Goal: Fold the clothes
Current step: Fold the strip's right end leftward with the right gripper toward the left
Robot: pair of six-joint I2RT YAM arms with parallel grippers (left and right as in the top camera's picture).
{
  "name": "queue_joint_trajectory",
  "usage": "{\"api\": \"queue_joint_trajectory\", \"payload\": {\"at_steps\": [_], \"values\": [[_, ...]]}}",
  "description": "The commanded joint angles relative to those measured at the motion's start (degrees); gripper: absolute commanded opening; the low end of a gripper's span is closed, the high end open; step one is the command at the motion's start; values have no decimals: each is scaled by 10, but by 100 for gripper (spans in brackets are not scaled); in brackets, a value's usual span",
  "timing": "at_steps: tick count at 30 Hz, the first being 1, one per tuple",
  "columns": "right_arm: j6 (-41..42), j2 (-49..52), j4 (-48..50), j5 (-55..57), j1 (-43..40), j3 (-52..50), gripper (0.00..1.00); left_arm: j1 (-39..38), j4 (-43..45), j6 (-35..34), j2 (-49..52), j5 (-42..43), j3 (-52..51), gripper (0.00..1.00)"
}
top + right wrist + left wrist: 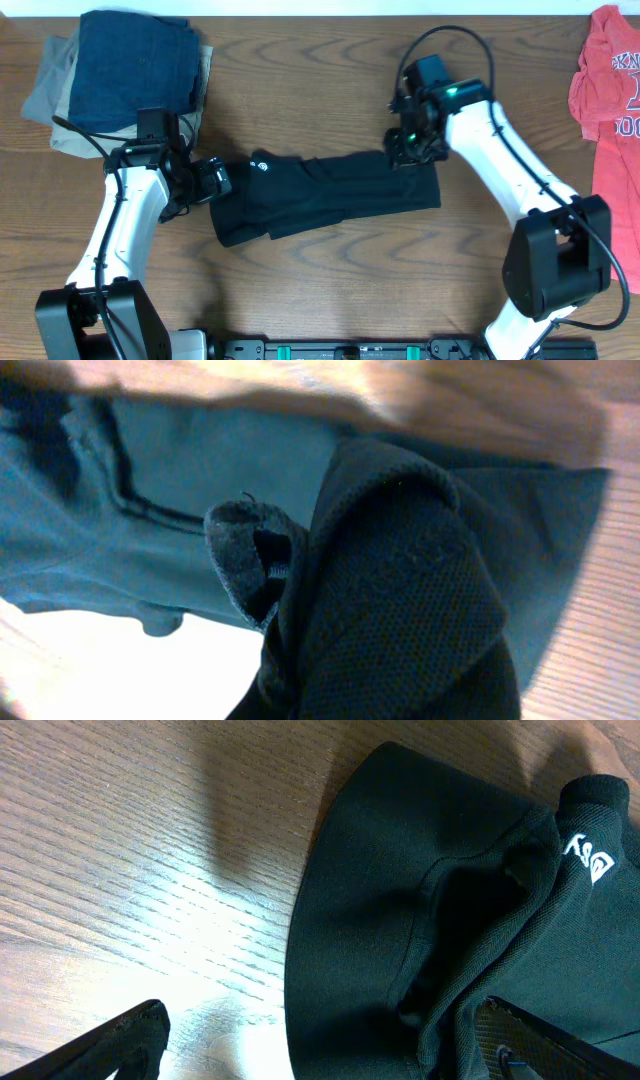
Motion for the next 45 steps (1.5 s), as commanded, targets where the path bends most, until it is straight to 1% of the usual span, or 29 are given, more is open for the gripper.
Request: {"api": "queue_joint_trajectory", "payload": {"at_steps": [1,5,6,7,9,10,11,12,13,17,22,24,27,30,32,35,38,42,43,45], "values": [[22,-2,14,-7,19,-23,8,4,-2,-3,0,-4,9,98],[43,-2,39,-15,32,-46,9,4,-2,-3,0,-4,9,98],[43,-2,45,-24,35,-51,12,4,-2,-3,0,-4,9,98],[43,-2,52,-34,39,-54,20,4,-2,-3,0,-4,9,98],[43,-2,61,-45,45,-57,43,4,-2,-3,0,-4,9,98],[43,-2,66,-47,47,-57,57,4,-2,-3,0,-4,9,98],[43,-2,70,-48,49,-57,68,4,-2,-3,0,-4,9,98],[43,-2,73,-48,50,-56,72,4,-2,-3,0,-4,9,98],[43,-2,73,-48,50,-54,73,4,-2,-3,0,-4,9,98],[42,-3,55,-47,37,-33,74,4,-7,-3,0,-5,9,98],[13,-3,11,-47,-1,7,73,5,-15,-3,0,-5,9,98],[8,-3,6,-48,-12,8,64,5,-15,-3,0,-5,9,98],[8,-1,2,-48,-17,0,46,5,-16,-3,0,-5,9,98],[11,2,18,-48,-3,-16,35,5,-17,-3,0,-5,9,98],[28,8,44,-49,11,-32,32,5,-17,-3,0,-5,9,98],[60,24,92,-66,37,-58,33,5,-18,-3,0,-5,9,98],[83,49,115,-65,60,-64,33,5,-24,-3,0,-5,9,98],[83,89,152,-89,81,-64,31,5,-29,-3,0,-5,9,98],[82,95,161,-95,83,-64,29,5,-28,-3,0,-5,9,98],[74,96,173,-106,85,-62,29,5,-29,-2,0,-5,9,98]]}}
